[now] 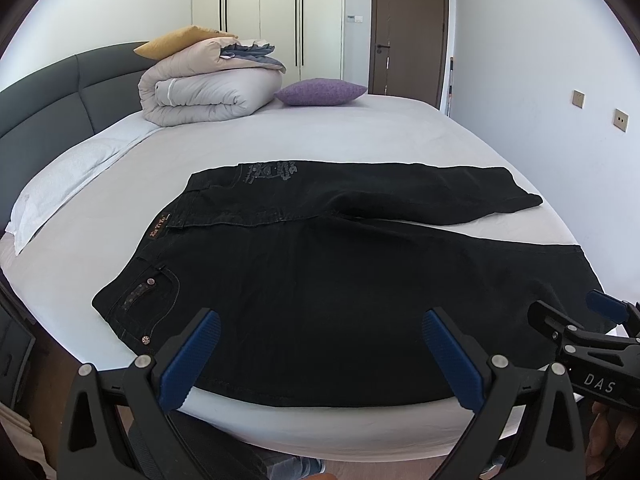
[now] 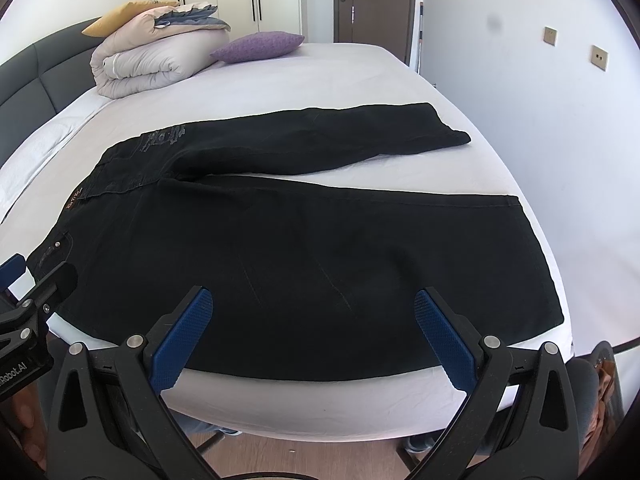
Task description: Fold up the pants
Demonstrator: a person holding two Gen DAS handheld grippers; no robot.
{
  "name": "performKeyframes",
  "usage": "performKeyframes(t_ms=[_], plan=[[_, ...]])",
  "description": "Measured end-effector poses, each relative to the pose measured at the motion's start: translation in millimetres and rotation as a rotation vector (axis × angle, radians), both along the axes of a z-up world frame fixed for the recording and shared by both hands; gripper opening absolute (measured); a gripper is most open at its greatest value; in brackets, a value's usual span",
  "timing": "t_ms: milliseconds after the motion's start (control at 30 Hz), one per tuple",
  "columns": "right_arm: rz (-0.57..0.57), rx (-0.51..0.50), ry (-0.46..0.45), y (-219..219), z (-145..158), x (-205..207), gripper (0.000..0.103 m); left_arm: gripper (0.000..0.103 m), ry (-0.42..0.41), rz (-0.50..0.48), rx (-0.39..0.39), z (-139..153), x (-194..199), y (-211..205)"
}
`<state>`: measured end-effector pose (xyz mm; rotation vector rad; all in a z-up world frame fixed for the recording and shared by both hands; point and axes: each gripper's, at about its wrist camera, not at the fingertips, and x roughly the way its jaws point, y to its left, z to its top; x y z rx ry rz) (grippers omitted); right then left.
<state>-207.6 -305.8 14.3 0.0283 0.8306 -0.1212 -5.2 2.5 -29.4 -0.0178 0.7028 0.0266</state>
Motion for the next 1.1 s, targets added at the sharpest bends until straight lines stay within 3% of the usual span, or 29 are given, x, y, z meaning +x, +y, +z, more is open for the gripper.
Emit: performKeyframes(t_ms=[133,367,533,633,700,767,833,900,1000,1100], plan=[[0.024,0.022,0.013,4.0,-8.6,-1.5,0.103,0.103,0.013,-0.002,0.003,-2.0,6.7,7.3],[0.102,0.107,0.009,-6.2,-18.4,17.0,0.103,0.103,0.100,0.037,-0.075,-23.1,37.3,59.6],[0.158,0.186,-0.024,-24.3,-18.4,44.2,0.103,0.103,0.053,0.108,-0.095,-25.6,67.5,97.1],[0.184,0.183,-0.045,-31.5,-13.2,64.7,0.103,0.103,0.126,0.142,-0.033,-26.6,100.1,115.9],[0.207,0.162,-0.049,-34.3,-11.3,80.6,0.103,0.103,0.163,0.193,-0.040,-24.3,129.0,137.6],[0.234,0.128,-0.040,-34.5,-9.1,94.3,0.103,0.103,0.125,0.210,-0.034,-11.3,159.8,158.3],[0.270,0.104,-0.012,-38.3,-7.4,114.9,0.103,0.103,0.066,0.152,0.023,4.7,191.2,165.8],[0.304,0.109,0.011,-54.9,-2.0,148.8,0.103,0.103,0.060,0.061,0.093,15.7,234.6,172.3],[0.366,0.131,0.025,-65.7,3.6,186.2,0.097,0.102,0.152,-0.127,0.118,15.4,299.5,177.6],[0.435,0.173,0.063,-74.5,3.1,212.6,0.086,0.101,0.259,-0.266,0.199,3.2,358.8,175.2]])
